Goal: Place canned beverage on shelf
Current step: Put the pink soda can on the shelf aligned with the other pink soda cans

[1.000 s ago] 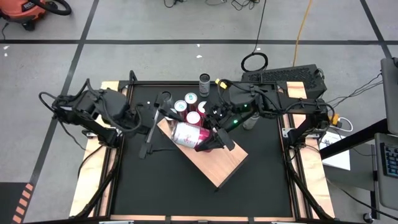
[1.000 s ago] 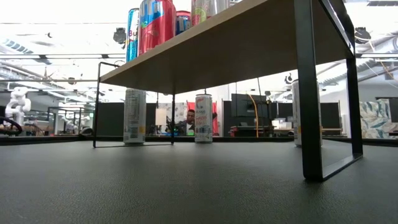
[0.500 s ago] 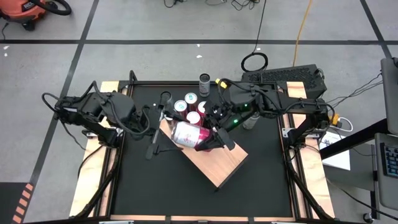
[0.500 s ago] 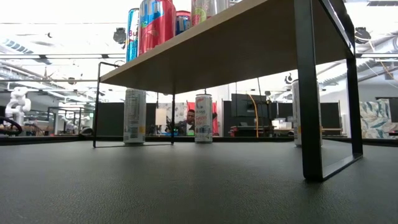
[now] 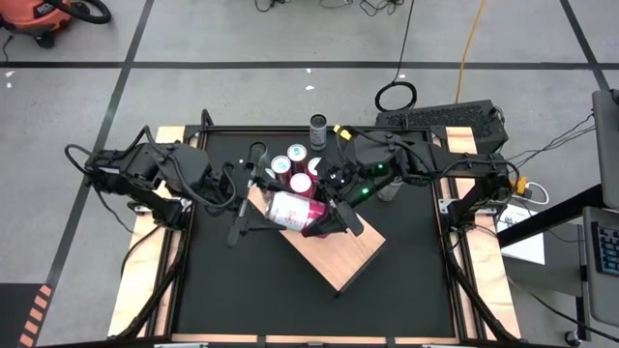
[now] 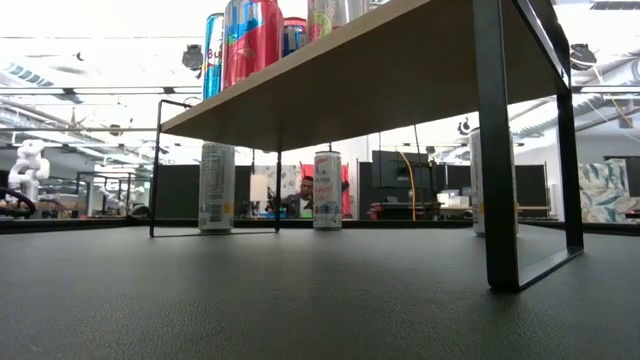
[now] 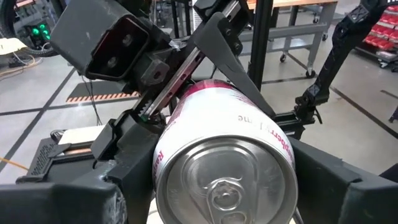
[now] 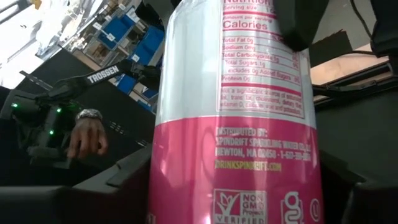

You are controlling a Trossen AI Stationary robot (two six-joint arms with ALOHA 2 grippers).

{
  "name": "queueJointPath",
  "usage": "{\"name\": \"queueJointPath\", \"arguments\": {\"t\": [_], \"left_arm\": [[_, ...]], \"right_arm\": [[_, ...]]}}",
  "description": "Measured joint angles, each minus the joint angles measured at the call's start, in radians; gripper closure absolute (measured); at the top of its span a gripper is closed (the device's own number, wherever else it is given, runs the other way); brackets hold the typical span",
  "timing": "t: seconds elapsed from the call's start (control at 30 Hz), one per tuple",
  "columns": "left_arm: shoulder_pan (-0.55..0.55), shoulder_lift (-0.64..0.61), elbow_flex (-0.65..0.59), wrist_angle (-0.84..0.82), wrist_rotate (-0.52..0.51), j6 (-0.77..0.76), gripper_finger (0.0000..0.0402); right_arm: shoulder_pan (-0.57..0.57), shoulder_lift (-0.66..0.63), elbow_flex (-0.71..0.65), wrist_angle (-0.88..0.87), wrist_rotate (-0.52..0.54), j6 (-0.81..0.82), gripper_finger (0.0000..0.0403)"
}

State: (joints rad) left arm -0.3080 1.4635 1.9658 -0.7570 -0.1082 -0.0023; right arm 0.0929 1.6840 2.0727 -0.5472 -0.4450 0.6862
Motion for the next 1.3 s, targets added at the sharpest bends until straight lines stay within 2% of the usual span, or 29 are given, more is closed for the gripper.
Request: {"name": "queueJointPath", "arguments": {"t": [0.17, 0.47, 0.63, 0.83, 1.03, 1.3], "left_arm": [[0.002, 0.000, 0.000, -0.007, -0.008, -0.055, 0.0116], [0.007, -0.013, -0.001, -0.080, -0.019, -0.288, 0.0117], [0.006, -0.020, -0.001, -0.079, -0.045, -0.426, 0.0118], [0.011, -0.022, -0.001, -0.110, -0.081, -0.586, 0.0118], [0.046, -0.022, -0.001, -0.125, -0.078, -0.674, 0.0118], [0.102, -0.023, -0.001, -0.125, 0.056, -0.678, 0.0118]], "right_arm": [[-0.001, 0.000, 0.000, 0.009, 0.048, -0.004, 0.0085], [-0.002, -0.028, 0.001, 0.004, 0.203, -0.083, 0.0030], [0.014, -0.061, 0.001, -0.001, 0.330, -0.177, 0.0026], [0.087, -0.090, 0.001, -0.015, 0.476, -0.271, 0.0026], [0.168, -0.091, 0.001, -0.066, 0.643, -0.299, 0.0026], [0.270, -0.091, 0.014, -0.085, 0.839, -0.356, 0.0026]]}}
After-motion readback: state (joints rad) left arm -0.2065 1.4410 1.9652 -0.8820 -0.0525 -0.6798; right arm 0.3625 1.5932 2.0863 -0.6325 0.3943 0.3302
